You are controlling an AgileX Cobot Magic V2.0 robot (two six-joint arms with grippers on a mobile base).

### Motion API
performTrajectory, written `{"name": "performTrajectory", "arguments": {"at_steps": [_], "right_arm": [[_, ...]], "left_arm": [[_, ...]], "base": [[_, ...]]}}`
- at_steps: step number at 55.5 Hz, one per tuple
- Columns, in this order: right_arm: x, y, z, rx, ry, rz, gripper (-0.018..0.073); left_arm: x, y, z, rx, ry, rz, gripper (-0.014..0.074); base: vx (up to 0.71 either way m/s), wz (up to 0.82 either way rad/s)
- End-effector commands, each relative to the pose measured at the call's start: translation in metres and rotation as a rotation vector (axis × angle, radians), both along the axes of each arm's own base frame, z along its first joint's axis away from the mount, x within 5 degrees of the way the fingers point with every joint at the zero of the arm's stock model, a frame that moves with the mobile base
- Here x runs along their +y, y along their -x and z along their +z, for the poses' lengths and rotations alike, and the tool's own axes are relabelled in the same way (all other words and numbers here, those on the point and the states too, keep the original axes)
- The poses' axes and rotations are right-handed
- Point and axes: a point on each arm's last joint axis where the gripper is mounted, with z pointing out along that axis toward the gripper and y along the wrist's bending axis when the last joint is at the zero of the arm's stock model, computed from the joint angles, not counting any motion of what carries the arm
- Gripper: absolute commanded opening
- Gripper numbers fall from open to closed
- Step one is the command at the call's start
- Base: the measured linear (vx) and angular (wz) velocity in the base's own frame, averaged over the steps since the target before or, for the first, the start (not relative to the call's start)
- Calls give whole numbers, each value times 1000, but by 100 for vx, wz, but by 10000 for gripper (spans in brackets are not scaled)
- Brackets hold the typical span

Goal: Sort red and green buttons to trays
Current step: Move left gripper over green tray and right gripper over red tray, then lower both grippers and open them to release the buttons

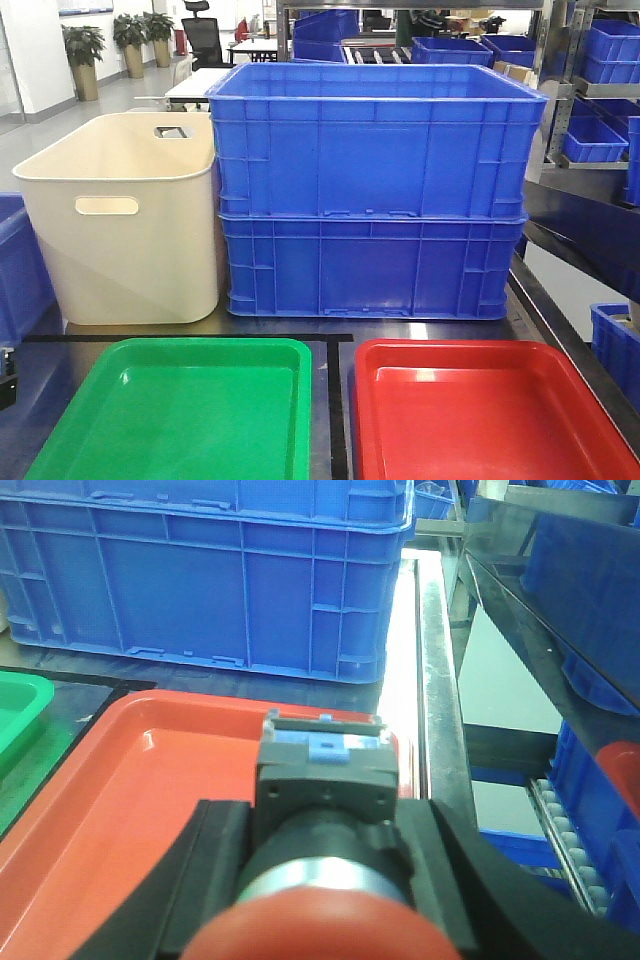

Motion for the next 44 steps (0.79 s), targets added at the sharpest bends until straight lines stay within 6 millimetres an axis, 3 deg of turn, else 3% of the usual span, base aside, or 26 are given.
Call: {"name": "performTrajectory", "arguments": {"at_steps": [1, 9, 18, 31, 44], "right_arm": [[-2, -1, 18, -118, -4, -24, -9], [-2, -1, 18, -118, -7, -23, -9], [1, -11, 10, -58, -32, 8, -9], [16, -42, -13, 90, -127, 155, -9], [24, -76, -44, 218, -141, 265, -2]], "left_arm": [[0, -1, 19, -120, 37, 16, -3], [-1, -1, 20, -121, 59, 18, -3], [-7, -10, 22, -126, 213, 23, -3], [-41, -36, -3, -34, 170, -134, 0], [-63, -67, -33, 34, 158, -128, 4]], "base": [[0, 0], [0, 0], [0, 0], [0, 0], [0, 0]]}}
